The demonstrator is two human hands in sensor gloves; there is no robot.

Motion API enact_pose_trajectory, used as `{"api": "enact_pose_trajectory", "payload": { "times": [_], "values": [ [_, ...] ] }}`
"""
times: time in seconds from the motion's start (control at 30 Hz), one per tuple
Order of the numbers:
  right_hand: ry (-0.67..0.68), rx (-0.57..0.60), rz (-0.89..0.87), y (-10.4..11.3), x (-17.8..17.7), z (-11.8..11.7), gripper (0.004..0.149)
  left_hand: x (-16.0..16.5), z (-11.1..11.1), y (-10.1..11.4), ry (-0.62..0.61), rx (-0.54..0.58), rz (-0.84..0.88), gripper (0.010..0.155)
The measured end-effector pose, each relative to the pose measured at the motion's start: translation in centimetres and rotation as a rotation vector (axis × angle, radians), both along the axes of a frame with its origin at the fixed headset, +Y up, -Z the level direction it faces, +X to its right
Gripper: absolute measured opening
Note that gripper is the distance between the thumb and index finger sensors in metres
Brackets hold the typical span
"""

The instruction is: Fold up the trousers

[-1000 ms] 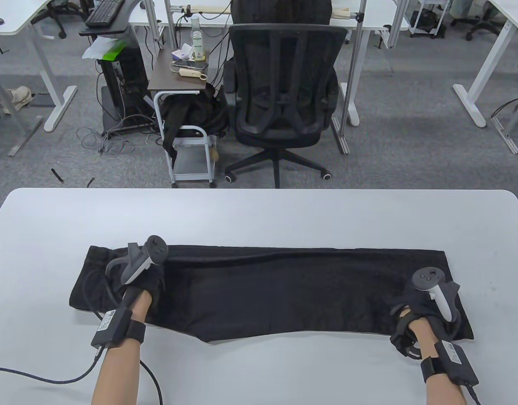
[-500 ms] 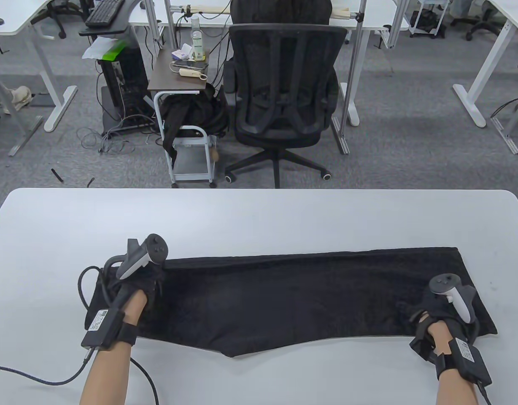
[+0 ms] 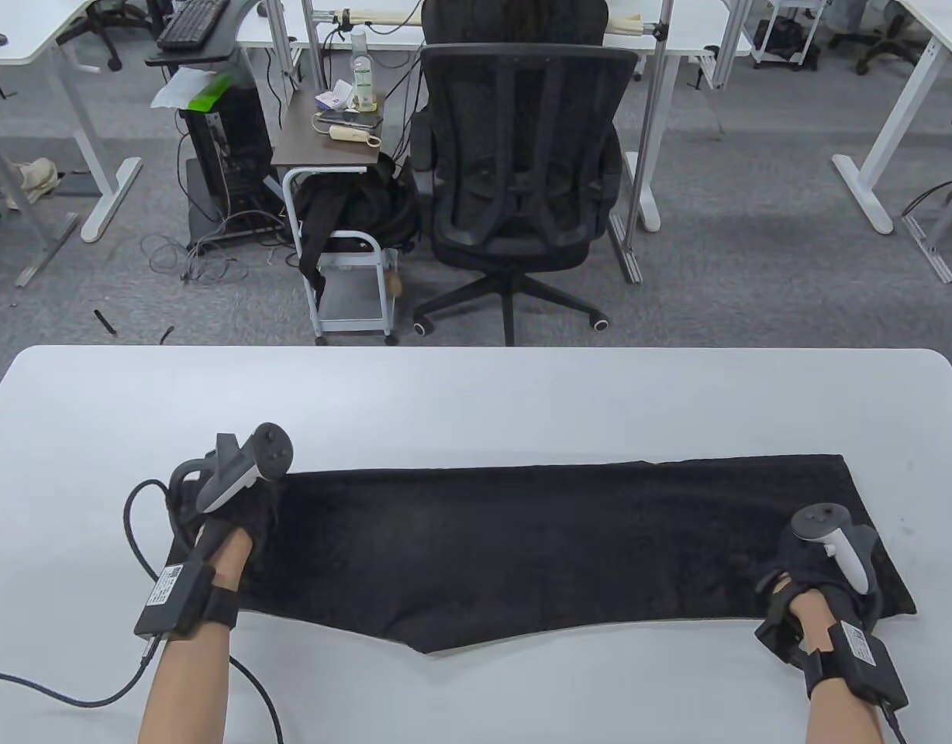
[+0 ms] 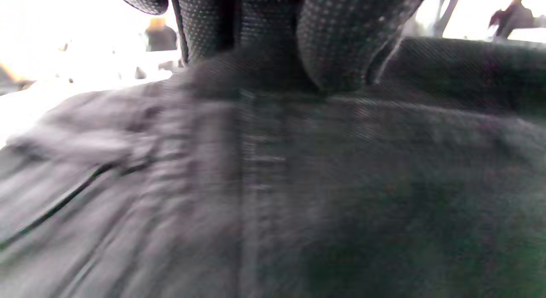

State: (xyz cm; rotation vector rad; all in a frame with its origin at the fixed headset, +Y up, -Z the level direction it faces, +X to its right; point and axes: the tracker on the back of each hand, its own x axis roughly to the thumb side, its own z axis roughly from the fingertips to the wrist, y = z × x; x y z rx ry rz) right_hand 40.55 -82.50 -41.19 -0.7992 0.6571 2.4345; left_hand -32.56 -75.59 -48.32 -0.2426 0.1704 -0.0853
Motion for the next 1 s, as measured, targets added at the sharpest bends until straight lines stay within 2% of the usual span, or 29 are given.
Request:
{"api": "enact_pose_trajectory", "payload": {
  "times": [0.07,0.13,0.2,0.27,0.3,0.37,0.4,0.47,0.6,0.8,0.93,1.0],
  "values": [
    [0.000,-0.006,-0.001,0.1,0.0,0.0,0.104,-0.9,0.0,-1.9,0.034,-0.002,0.058,0.053],
    [0.000,-0.003,-0.002,0.1,-0.1,0.1,0.104,-1.2,0.0,-2.0,0.039,0.031,0.105,0.051],
    [0.000,-0.001,-0.002,0.1,-0.1,0.1,0.104,-1.1,-0.1,-0.8,-0.008,0.093,0.045,0.042],
    [0.000,-0.004,-0.001,0.2,-0.1,0.2,0.104,-0.9,-0.1,2.3,-0.064,0.174,-0.060,0.043],
    [0.000,-0.004,-0.001,0.2,-0.1,0.2,0.104,-0.8,-0.1,3.2,-0.061,0.197,-0.054,0.043],
    [-0.001,-0.006,0.000,0.2,-0.2,0.2,0.104,-0.5,-0.4,5.1,-0.053,0.336,-0.085,0.044],
    [-0.002,-0.004,0.003,0.3,-0.2,0.2,0.104,-0.2,-0.6,5.2,-0.037,0.343,-0.085,0.044],
    [-0.003,0.000,0.000,0.3,-0.3,0.3,0.104,1.0,-1.0,4.3,0.001,0.254,-0.072,0.047],
    [-0.001,-0.003,0.003,0.5,-0.4,0.3,0.104,3.6,-0.6,1.8,-0.066,0.158,0.037,0.057],
    [0.001,0.009,0.015,0.7,-0.6,0.5,0.103,9.0,1.8,-3.3,-0.134,-0.135,0.276,0.077],
    [-0.001,0.015,0.034,0.9,-0.7,0.7,0.103,10.6,3.3,-5.5,-0.118,-0.342,0.196,0.088],
    [0.002,0.010,0.045,1.1,-0.8,0.9,0.103,10.4,3.7,-5.4,-0.125,-0.315,0.175,0.088]
  ]
}}
